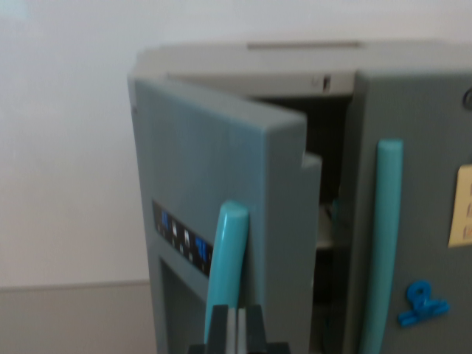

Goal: Close fridge door

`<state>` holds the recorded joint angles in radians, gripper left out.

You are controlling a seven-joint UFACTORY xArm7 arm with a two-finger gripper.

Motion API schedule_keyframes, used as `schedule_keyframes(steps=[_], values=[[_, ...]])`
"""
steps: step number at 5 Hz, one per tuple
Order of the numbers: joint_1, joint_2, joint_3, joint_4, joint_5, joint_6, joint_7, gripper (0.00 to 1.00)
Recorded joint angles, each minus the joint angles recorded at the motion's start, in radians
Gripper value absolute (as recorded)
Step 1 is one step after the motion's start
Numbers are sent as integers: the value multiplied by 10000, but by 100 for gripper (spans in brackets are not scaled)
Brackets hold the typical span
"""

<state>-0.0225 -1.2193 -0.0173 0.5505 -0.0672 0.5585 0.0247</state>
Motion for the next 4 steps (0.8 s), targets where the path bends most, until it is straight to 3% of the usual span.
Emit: schedule_keyframes(steps=[1, 2, 3, 4], values=[[0, 291, 7, 1, 0, 0, 0, 100], [0, 291, 7, 1, 0, 0, 0, 100], [0, 751, 49, 21, 0, -2, 0, 100], [0, 751, 49, 21, 0, -2, 0, 100]])
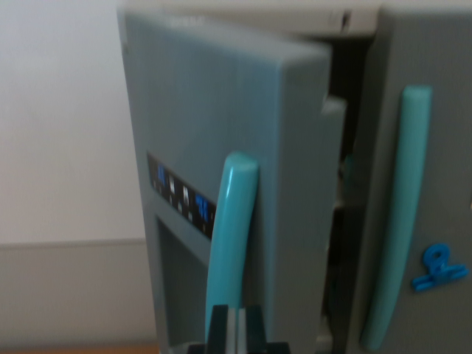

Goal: Close fridge door

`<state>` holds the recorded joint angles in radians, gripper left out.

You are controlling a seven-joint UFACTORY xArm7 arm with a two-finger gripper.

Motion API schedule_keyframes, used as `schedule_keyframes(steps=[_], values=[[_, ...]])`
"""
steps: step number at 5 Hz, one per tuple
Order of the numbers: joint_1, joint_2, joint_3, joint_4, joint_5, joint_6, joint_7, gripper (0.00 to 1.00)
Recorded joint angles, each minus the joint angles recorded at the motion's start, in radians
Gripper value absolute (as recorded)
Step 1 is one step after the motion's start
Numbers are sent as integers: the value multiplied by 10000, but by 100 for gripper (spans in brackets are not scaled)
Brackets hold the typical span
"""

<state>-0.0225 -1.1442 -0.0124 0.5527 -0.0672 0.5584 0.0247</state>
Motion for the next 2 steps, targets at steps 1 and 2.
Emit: schedule_keyframes(steps=[1, 2], values=[[0, 593, 50, 103, 0, -2, 0, 100], [0, 593, 50, 103, 0, -2, 0, 100]])
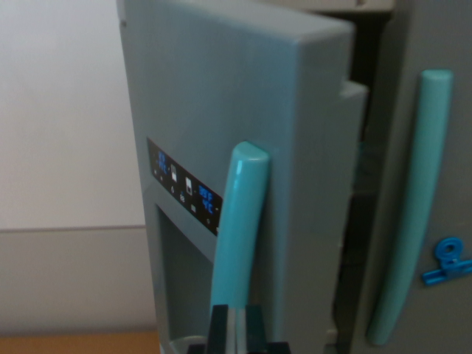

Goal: Close fridge door

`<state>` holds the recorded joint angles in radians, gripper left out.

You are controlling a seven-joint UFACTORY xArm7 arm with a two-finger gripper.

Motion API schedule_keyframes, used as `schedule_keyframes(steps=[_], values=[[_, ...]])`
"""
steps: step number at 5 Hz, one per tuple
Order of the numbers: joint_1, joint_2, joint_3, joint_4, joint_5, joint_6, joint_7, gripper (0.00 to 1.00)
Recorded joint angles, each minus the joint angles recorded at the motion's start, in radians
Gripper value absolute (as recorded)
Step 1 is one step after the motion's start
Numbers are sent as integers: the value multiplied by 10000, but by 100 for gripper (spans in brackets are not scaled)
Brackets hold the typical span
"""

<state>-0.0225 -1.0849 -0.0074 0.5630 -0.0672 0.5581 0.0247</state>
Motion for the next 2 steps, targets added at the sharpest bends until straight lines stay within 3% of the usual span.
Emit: schedule_keyframes(steps=[1, 2], values=[[0, 731, 100, 341, 0, -1, 0, 100], [0, 731, 100, 341, 0, -1, 0, 100]])
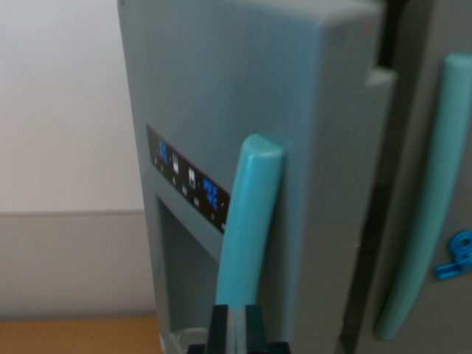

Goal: Close fridge door

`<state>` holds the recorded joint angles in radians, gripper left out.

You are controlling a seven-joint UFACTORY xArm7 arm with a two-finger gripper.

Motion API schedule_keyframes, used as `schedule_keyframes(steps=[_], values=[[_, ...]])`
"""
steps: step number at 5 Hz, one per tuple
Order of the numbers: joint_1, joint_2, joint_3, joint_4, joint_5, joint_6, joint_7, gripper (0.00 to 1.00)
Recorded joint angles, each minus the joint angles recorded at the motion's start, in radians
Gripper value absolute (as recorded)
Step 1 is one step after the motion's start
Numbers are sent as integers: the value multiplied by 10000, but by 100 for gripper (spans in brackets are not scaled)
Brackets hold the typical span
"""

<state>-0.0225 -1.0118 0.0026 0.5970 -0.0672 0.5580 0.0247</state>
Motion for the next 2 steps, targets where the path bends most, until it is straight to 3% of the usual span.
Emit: schedule_keyframes(steps=[1, 2], values=[[0, 809, 74, 354, 0, -4, 0, 100], [0, 809, 74, 354, 0, -4, 0, 100]])
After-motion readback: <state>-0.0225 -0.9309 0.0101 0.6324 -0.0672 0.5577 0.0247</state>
